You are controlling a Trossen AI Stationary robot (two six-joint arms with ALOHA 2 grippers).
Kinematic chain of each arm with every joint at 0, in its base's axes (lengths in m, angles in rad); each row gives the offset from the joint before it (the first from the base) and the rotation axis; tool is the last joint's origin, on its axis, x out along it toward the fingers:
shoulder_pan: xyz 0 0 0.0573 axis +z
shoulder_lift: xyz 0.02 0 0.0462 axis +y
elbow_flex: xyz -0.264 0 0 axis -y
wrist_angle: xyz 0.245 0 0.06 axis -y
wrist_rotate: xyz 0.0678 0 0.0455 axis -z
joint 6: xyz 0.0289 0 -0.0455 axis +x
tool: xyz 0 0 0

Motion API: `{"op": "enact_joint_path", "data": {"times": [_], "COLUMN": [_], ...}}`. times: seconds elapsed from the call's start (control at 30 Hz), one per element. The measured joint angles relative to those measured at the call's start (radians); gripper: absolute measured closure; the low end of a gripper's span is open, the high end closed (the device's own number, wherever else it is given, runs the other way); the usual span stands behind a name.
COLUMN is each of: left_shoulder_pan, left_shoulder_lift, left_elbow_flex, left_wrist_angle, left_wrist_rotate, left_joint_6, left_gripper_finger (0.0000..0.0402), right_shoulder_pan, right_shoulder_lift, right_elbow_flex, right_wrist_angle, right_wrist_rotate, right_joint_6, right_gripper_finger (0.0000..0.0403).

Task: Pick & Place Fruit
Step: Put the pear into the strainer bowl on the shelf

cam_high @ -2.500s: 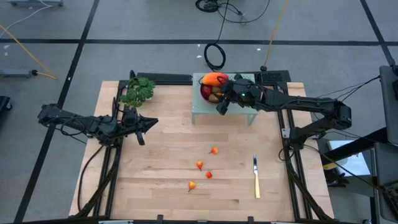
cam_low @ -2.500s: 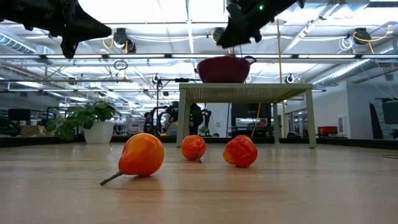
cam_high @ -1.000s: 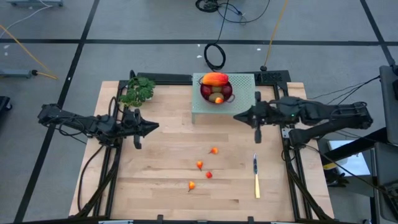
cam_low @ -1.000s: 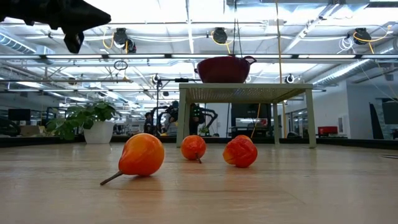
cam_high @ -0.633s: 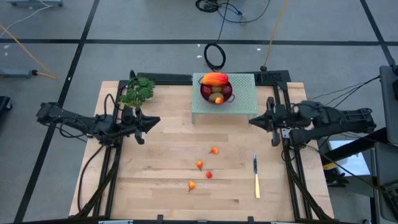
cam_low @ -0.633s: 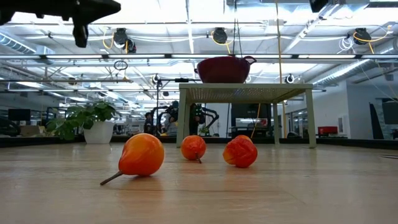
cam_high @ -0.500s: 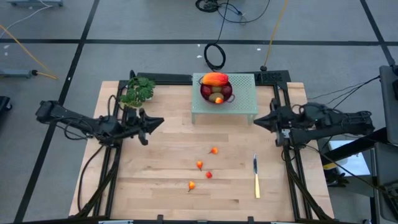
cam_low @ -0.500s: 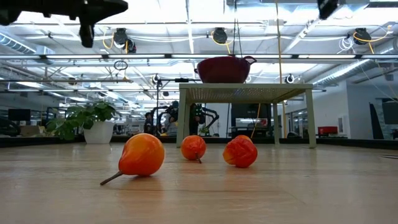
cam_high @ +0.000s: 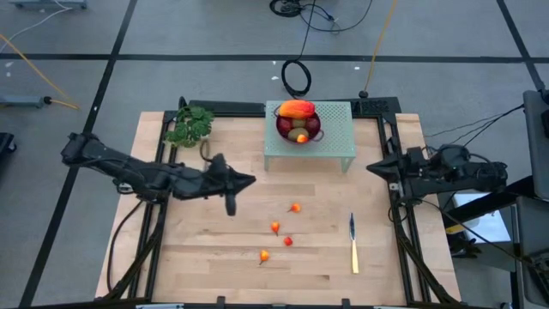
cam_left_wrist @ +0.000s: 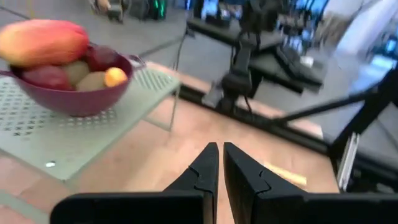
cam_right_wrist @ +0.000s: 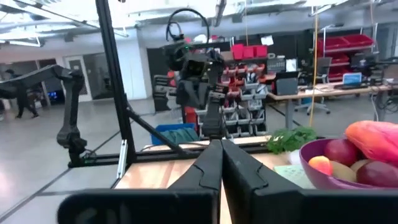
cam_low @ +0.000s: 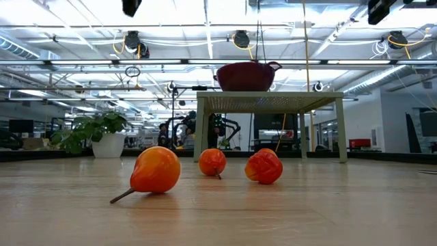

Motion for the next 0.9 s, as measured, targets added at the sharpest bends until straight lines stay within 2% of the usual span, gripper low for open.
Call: {"op": "enact_joint_path", "data": {"times": [0.17, 0.3, 0.47, 0.63, 0.9], "left_shoulder_pan": [-0.020, -0.035, -0.070, -0.104, -0.140], "left_shoulder_lift": [0.111, 0.186, 0.290, 0.397, 0.523], "left_elbow_flex": [0.181, 0.298, 0.405, 0.480, 0.500], "left_wrist_angle": [-0.190, -0.319, -0.456, -0.556, -0.562], "left_wrist_rotate": [0.097, 0.191, 0.217, 0.262, 0.363], "left_joint_6": [-0.040, -0.138, -0.280, -0.422, -0.750], "left_gripper_finger": [0.0378, 0.0378, 0.0378, 0.0378, 0.0378], "right_shoulder_pan": [0.000, 0.000, 0.000, 0.000, 0.000], "right_shoulder_lift": [-0.045, -0.062, -0.071, -0.070, -0.070], "right_elbow_flex": [-0.026, -0.033, -0.034, -0.034, -0.034], "right_wrist_angle": [0.000, 0.000, 0.002, 0.001, 0.000], "right_wrist_rotate": [-0.008, -0.032, -0.052, -0.052, -0.053], "right_joint_6": [-0.019, -0.023, -0.035, -0.035, -0.035], "right_gripper_finger": [0.0403, 0.0403, 0.0403, 0.0403, 0.0403]}}
